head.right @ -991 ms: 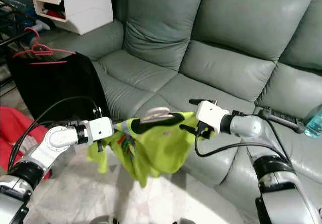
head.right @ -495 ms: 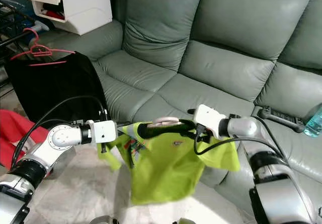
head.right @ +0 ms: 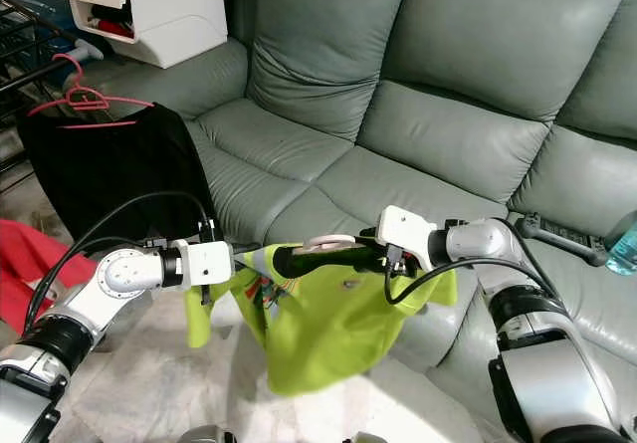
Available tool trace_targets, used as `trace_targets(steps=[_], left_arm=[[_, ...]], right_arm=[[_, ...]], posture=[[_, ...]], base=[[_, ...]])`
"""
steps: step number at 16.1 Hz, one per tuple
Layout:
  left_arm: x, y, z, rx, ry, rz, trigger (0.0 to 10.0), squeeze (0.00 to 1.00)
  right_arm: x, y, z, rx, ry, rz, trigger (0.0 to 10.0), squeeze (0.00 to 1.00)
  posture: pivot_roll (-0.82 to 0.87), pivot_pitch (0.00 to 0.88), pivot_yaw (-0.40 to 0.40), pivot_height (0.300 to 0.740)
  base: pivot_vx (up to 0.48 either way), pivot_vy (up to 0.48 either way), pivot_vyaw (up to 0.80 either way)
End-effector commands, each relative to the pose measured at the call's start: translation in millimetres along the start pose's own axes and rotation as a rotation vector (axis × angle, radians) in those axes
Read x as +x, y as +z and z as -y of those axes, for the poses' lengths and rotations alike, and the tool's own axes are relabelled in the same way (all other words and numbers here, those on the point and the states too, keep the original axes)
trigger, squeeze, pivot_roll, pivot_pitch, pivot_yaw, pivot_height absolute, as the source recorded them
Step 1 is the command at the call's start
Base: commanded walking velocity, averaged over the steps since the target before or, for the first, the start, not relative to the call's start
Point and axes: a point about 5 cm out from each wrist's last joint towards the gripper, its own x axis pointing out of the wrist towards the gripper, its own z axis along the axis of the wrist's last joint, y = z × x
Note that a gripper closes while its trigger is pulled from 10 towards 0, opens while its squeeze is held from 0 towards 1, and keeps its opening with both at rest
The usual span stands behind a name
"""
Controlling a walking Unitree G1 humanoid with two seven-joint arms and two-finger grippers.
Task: Hang hanger
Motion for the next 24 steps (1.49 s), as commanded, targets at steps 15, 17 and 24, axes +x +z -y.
trace_targets(steps=[15,17,24], left_arm=[[5.9,-1,-15.2,0.059,0.127,-0.051,4.0,0.00],[3.6,-6,-16.3,0.066,0.149,-0.082,4.8,0.00],[11.4,-9,-18.6,0.138,0.212,-0.119,10.0,1.00]], right_arm=[[24.0,-1,-6.5,0.228,-0.149,0.100,0.0,0.00],[29.6,1,-5.3,0.302,-0.214,0.137,0.0,0.00],[65.2,23,-39.0,0.461,-0.235,0.297,0.0,0.00]], posture=[[-0.06,0.000,0.028,0.740],[-0.06,0.000,0.026,0.740],[-0.07,0.000,0.027,0.740]], base=[[0.000,0.000,0.00],[0.000,0.000,0.00],[0.000,0.000,0.00]])
